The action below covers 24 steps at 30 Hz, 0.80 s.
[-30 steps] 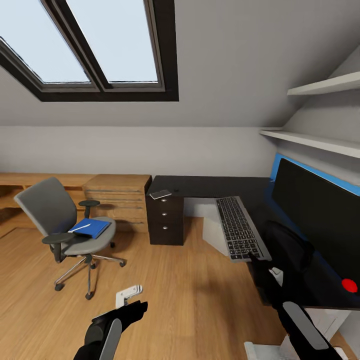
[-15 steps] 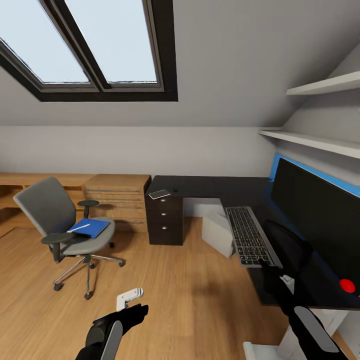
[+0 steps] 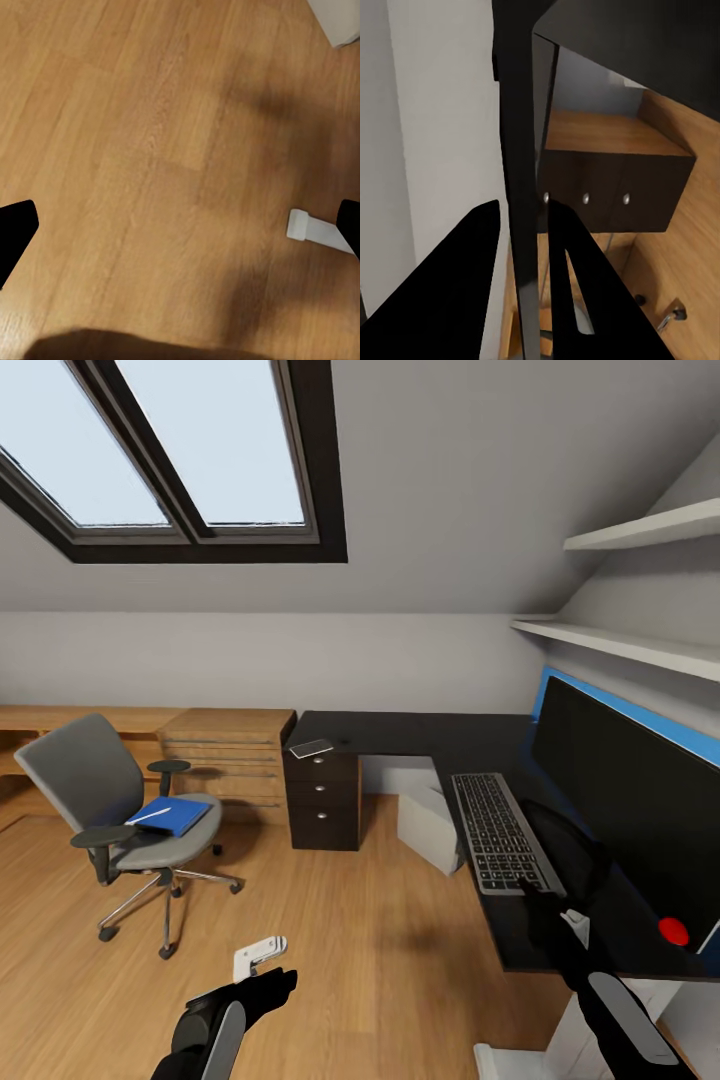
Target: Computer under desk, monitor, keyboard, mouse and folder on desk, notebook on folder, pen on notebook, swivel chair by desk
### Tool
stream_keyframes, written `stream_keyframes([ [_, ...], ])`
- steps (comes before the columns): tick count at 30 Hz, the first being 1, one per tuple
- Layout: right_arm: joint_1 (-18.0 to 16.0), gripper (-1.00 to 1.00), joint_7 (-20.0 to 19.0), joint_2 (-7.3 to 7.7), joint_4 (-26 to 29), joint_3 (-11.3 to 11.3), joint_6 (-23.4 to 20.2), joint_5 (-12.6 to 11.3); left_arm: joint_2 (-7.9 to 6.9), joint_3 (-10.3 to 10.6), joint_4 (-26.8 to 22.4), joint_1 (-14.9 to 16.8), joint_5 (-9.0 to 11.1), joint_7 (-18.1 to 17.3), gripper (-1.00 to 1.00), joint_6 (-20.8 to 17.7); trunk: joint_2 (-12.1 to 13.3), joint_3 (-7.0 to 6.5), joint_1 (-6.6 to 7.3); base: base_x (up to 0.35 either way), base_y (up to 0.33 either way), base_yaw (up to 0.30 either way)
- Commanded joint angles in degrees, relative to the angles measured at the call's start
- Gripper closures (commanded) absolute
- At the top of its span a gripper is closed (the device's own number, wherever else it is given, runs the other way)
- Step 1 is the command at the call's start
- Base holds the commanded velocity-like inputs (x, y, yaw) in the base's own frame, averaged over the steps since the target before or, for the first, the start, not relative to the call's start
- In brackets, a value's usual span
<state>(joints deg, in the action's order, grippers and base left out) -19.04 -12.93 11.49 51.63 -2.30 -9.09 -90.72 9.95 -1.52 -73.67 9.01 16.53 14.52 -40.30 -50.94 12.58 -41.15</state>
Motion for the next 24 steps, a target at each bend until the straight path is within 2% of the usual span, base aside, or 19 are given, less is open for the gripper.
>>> stream_keyframes([
  [1,0.0,1.00,-0.3,0.01,0.0,-0.1,-0.4,-0.6,0.04,-0.1,-0.1,0.0,0.6,0.4,-1.00,-0.2,-0.1,0.08,-0.01,0.000,-0.073,0.000],
  [8,0.0,1.00,0.0,-0.12,-0.1,-0.1,-0.5,-0.8,0.04,-0.1,-0.1,0.0,0.5,0.4,-1.00,-0.1,-0.1,0.08,-0.01,0.000,-0.145,0.000],
  [24,0.0,1.00,0.9,-0.04,-2.7,-0.2,-0.7,-0.8,0.04,-0.1,-1.2,0.0,0.6,0.3,-1.00,-0.3,-0.1,0.08,-0.01,0.000,-0.008,0.000],
])
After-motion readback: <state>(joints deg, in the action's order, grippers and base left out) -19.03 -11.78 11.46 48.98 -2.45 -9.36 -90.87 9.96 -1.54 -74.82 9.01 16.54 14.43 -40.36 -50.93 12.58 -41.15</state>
